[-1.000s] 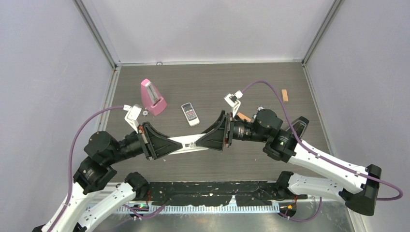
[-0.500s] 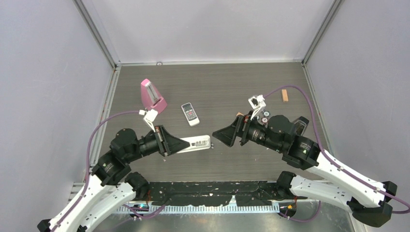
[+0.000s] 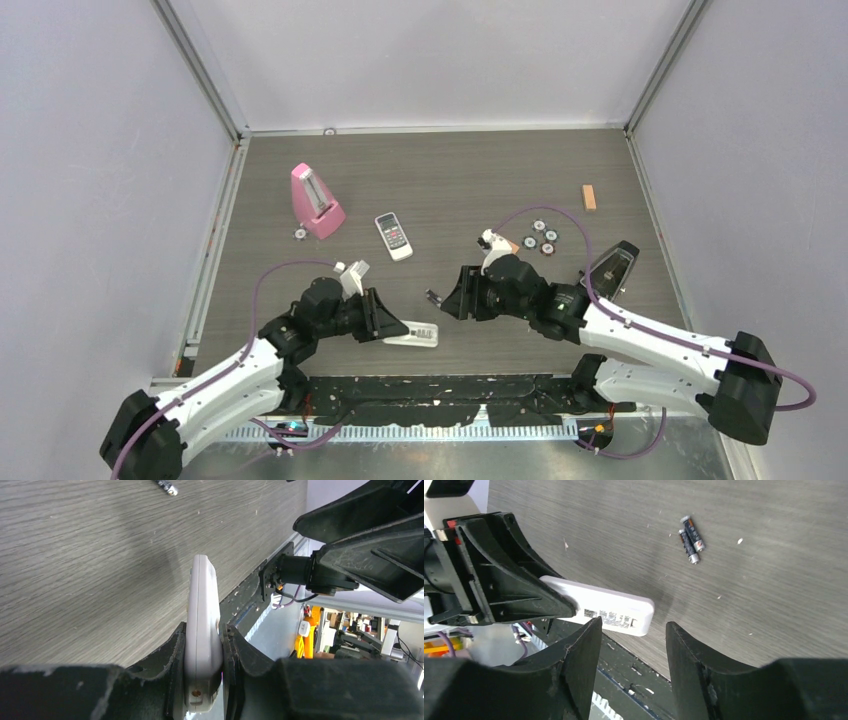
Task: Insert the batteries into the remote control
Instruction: Remove the battery cover from the remote control, then adjust the remote control.
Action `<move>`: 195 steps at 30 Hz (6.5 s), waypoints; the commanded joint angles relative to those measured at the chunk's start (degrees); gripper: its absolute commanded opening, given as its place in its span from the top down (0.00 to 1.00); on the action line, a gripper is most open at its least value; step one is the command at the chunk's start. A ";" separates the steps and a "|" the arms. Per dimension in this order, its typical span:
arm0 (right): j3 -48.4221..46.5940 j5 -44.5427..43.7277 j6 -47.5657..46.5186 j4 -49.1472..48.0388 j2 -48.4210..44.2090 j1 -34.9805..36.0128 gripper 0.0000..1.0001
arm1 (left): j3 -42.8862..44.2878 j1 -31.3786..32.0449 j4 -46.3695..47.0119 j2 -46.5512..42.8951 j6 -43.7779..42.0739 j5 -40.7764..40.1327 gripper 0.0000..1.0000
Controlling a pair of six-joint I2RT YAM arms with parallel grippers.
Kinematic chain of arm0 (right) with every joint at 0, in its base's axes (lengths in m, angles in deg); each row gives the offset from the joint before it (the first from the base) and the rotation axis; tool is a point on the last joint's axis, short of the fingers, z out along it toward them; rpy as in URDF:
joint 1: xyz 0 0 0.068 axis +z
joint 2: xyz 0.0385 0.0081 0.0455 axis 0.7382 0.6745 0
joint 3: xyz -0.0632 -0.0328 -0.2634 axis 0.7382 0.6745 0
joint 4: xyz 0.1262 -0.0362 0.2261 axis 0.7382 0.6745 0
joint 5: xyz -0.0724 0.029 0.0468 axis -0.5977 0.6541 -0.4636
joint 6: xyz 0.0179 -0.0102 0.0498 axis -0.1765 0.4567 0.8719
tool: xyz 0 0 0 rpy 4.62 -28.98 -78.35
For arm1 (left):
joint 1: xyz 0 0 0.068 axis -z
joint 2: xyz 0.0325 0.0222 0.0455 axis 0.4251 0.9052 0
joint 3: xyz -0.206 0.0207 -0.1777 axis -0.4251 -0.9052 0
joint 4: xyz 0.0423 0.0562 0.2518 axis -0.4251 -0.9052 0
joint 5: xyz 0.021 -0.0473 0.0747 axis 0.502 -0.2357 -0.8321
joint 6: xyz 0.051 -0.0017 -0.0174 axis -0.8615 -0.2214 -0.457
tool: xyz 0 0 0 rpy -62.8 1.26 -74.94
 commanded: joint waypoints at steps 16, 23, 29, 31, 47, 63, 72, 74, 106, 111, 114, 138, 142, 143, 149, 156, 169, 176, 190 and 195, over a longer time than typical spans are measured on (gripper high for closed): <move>4.52 8.04 10.87 -20.62 16.25 3.15 0.42 | -10.03 -0.59 18.86 4.91 4.91 -3.79 1.00; 6.02 9.71 11.13 -23.69 19.68 3.18 0.45 | -10.21 -0.70 15.89 3.95 4.53 -4.84 1.00; 6.61 9.49 10.88 -24.23 20.41 3.15 0.44 | -9.63 -0.79 12.44 4.61 5.48 -5.78 1.00; 6.69 9.26 10.50 -24.78 20.66 3.18 0.43 | -9.25 -0.79 11.32 5.03 5.77 -5.73 1.00; 6.81 8.14 9.39 -27.18 23.64 3.17 0.45 | -8.19 -1.69 7.54 10.13 7.21 -4.87 1.00; 10.37 13.87 12.92 -37.53 26.78 3.18 0.44 | -8.30 -1.94 8.32 11.01 5.97 -3.73 1.00; 15.49 20.17 17.70 -60.10 27.44 3.05 0.45 | -8.45 -2.02 11.60 14.00 6.26 -2.60 1.00; 15.55 20.63 18.86 -62.88 27.85 3.04 0.45 | -8.63 -1.96 11.89 13.92 6.51 -2.77 1.00; 12.27 9.62 13.34 -47.37 13.14 1.72 0.48 | -4.17 -1.89 -3.96 8.86 2.46 -11.43 1.00; 9.22 -0.44 8.49 -32.53 10.00 1.33 0.44 | -3.13 -1.88 -6.91 7.95 1.69 -12.82 1.00; 8.46 -6.88 7.25 -26.86 8.88 0.95 0.42 | -2.20 -1.91 -8.29 8.00 1.25 -13.42 1.00; 6.46 19.99 -17.49 -24.92 2.12 0.81 0.15 | 11.93 -1.85 -12.99 0.83 -25.17 7.58 1.00; 5.84 28.35 -21.02 -25.42 0.78 0.84 0.11 | 17.37 -1.91 -16.48 0.10 -30.29 15.02 1.00; 5.43 29.48 -21.45 -25.44 0.74 0.88 0.11 | 18.42 -1.93 -16.95 0.10 -31.48 16.77 1.00; 1.94 37.50 -24.36 -24.46 2.41 0.94 0.12 | 25.76 -1.91 -20.52 1.53 -36.68 25.60 1.00; 2.21 45.67 -18.18 -32.85 3.29 1.92 0.33 | 30.32 -1.91 -24.75 3.48 -43.10 29.92 1.00; 1.89 41.47 -15.97 -32.46 4.96 3.07 0.85 | 30.08 -1.92 -18.09 2.87 -38.55 30.78 0.84; 6.58 32.95 -8.29 -42.97 1.75 3.07 0.95 | 25.81 -1.90 -7.50 0.16 -24.04 22.15 0.36; 12.97 21.68 6.95 -62.47 0.24 3.06 0.95 | 10.58 -1.58 25.73 -7.49 5.40 1.98 0.40; 13.37 21.39 9.91 -66.06 2.51 3.07 0.94 | 9.20 -1.52 29.17 -7.87 7.89 0.32 0.53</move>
